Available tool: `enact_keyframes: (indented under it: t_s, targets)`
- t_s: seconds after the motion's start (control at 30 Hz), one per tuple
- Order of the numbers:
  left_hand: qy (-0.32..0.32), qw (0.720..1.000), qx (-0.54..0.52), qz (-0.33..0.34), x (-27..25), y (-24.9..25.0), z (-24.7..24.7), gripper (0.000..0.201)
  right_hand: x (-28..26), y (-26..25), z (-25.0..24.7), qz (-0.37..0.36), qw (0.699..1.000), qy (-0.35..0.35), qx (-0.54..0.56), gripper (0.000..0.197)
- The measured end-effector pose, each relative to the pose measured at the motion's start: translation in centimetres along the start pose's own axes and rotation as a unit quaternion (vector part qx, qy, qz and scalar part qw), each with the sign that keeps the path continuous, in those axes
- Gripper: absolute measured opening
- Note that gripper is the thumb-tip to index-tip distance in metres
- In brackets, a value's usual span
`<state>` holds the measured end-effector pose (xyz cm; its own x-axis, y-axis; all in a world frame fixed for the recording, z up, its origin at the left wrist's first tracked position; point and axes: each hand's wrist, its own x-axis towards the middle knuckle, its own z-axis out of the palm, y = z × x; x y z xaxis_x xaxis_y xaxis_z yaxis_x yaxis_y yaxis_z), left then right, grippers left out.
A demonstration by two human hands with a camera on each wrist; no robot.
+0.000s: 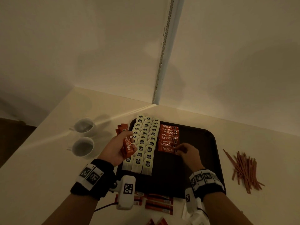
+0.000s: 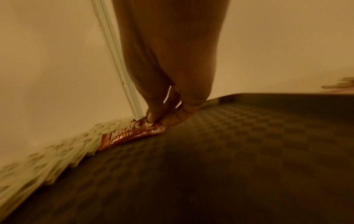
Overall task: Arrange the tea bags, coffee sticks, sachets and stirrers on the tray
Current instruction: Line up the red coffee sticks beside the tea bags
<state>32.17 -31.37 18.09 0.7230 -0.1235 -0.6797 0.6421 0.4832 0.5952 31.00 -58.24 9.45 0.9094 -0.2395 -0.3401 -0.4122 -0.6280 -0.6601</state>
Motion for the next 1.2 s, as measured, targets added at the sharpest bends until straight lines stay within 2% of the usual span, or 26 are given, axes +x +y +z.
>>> enact_keyframes:
  t_s: [0.23, 0.53, 0.73, 0.93, 1.0, 1.07, 1.13, 1.2]
  targets:
    - [-0.028, 0.999, -0.029, -0.005, -0.2, 0.0, -0.4, 0.02, 1.3, 0.1, 1.1, 0.021, 0.998, 0.048, 0.043, 0.014]
    - [-0.026, 1.0, -0.007, 0.004, -1.1, 0.0, 0.1, 0.008, 2.1, -0.2, 1.5, 0.033, 0.998, 0.047, 0.031, 0.018]
    - [-0.003, 0.998, 0.058, 0.025, -0.3, -0.4, -0.3, 0.019, 2.4, -0.3, 1.6, 0.045, 0.998, 0.044, 0.016, 0.02]
    - [-0.011, 0.995, 0.093, 0.033, 0.0, -0.7, 0.1, 0.018, 2.2, -0.5, 1.3, 0.05, 0.997, 0.06, 0.008, 0.024]
    - [-0.018, 0.994, 0.106, 0.029, 0.1, -0.8, 0.5, 0.018, 2.0, -1.3, 1.0, 0.029, 0.996, 0.082, 0.025, 0.022]
    - [-0.031, 0.991, 0.13, 0.032, 0.0, -0.8, 1.1, 0.014, 1.4, -3.2, 0.6, -0.021, 0.994, 0.092, 0.056, 0.017]
    - [-0.051, 0.985, 0.161, 0.039, -0.1, -0.9, 1.7, 0.017, 0.1, -6.2, 0.2, -0.071, 0.989, 0.041, 0.119, 0.016]
    - [-0.071, 0.978, 0.191, 0.055, -0.3, -0.9, 2.4, 0.02, -1.6, -9.1, -0.1, -0.118, 0.976, -0.05, 0.174, 0.022]
